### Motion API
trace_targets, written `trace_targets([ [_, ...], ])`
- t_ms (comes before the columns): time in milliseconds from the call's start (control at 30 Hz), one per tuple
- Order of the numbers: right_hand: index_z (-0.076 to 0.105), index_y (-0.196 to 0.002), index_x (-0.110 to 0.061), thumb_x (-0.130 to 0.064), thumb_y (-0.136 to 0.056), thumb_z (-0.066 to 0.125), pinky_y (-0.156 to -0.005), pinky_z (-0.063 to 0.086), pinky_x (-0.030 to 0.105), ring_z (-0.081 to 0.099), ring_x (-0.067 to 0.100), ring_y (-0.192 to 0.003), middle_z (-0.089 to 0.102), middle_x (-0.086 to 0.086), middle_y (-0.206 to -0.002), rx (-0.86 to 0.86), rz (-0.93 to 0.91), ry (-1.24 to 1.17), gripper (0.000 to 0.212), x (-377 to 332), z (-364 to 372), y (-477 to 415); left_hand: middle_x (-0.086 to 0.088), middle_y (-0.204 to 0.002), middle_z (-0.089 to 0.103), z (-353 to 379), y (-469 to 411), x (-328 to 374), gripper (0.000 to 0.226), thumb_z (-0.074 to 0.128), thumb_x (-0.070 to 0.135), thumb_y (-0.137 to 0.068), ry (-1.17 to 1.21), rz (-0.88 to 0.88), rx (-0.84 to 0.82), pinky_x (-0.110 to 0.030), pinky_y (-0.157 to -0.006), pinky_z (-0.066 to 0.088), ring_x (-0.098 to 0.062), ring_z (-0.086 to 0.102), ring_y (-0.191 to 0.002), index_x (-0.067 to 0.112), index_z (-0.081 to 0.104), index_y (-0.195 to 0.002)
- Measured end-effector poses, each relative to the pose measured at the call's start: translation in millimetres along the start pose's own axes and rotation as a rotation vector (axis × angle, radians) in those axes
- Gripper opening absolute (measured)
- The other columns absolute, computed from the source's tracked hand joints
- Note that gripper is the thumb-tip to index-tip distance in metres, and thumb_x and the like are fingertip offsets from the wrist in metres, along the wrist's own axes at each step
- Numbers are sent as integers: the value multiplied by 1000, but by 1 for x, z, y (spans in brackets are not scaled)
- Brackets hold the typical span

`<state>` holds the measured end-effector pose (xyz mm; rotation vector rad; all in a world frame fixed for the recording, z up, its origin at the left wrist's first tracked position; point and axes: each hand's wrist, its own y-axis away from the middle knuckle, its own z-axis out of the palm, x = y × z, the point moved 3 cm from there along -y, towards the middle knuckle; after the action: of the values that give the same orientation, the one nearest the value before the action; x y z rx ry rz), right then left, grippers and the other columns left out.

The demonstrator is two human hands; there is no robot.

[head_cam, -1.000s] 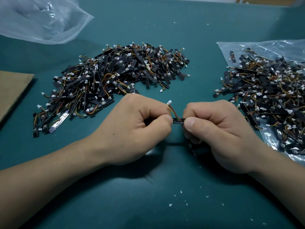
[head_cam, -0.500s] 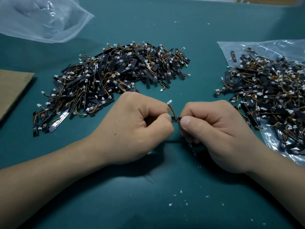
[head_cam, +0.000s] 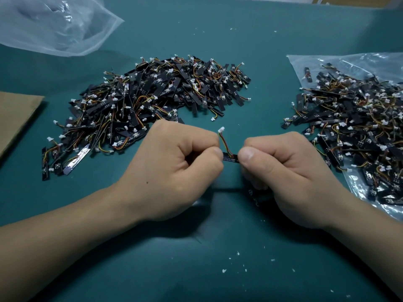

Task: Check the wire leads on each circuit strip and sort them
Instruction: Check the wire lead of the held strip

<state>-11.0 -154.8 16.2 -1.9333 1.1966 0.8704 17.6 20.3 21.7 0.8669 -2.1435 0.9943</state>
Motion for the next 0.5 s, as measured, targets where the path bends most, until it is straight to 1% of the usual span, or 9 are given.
trace_targets([
  [67, 38, -58, -10, -34, -99, 45, -50, 28, 29, 31, 9, -51, 34, 6, -53, -3, -21, -32, 48, 1, -1, 0, -3, -52, 35, 0, 1, -2, 32, 45, 26, -91, 30, -3, 24, -38, -48, 31, -19, 36, -49, 12, 50, -63],
  [100, 38, -58, -11, -31, -100, 45, -51, 28, 27, 31, 9, -51, 34, 5, -54, 41, -40, -57, 47, 1, -2, 0, -3, -53, 38, -1, 2, -4, 28, 45, 29, -94, 79, -23, 67, -39, -49, 31, -24, 38, -50, 13, 59, -77],
  [167, 47, -65, -14, -26, -103, 43, -51, 32, 27, 38, 15, -51, 42, 3, -57, 242, -96, -133, 40, 1, -7, 2, -6, -54, 36, -5, 0, -9, 25, 46, 33, -97, 216, -104, 182, -38, -48, 27, -29, 33, -49, 17, 60, -108],
  [233, 61, -94, -20, -24, -108, 42, -47, 35, 23, 41, 17, -50, 55, -3, -66, 436, -104, -267, 24, 4, -14, 3, -8, -60, 41, -6, -2, -14, 22, 50, 26, -95, 214, -160, 248, -32, -52, 32, -27, 37, -53, 20, 57, -116],
  [267, 62, -108, -23, -23, -108, 43, -46, 36, 20, 41, 15, -49, 59, -4, -70, 474, -77, -311, 19, 6, -14, 2, -5, -65, 48, -5, -3, -15, 21, 52, 19, -94, 171, -172, 253, -28, -56, 36, -22, 43, -57, 22, 57, -115],
  [300, 62, -115, -25, -22, -108, 46, -47, 36, 19, 43, 12, -49, 61, -5, -72, 471, -40, -314, 18, 9, -14, 1, 2, -73, 55, -5, -4, -15, 25, 53, 11, -91, 115, -177, 247, -24, -61, 40, -16, 49, -64, 22, 57, -113],
  [367, 66, -112, -25, -20, -103, 53, -53, 39, 15, 49, 5, -52, 63, -4, -70, 395, 12, -229, 16, 13, -11, -2, 15, -94, 60, -4, -4, -13, 37, 52, -1, -83, -45, -158, 220, -21, -79, 44, -11, 56, -86, 22, 60, -111],
  [433, 69, -103, -23, -18, -99, 58, -56, 41, 13, 54, 5, -53, 63, -6, -68, 304, 30, -148, 12, 13, -7, -2, 11, -112, 60, -2, -2, -10, 46, 49, -5, -74, -222, -120, 166, -20, -96, 38, -13, 54, -106, 20, 62, -111],
  [500, 70, -97, -22, -19, -98, 60, -56, 41, 13, 54, 6, -53, 64, -7, -67, 244, 30, -78, 10, 10, -4, -1, 5, -126, 59, 1, -1, -8, 49, 47, -2, -71, -373, -109, 90, -26, -108, 33, -21, 50, -123, 18, 62, -113],
])
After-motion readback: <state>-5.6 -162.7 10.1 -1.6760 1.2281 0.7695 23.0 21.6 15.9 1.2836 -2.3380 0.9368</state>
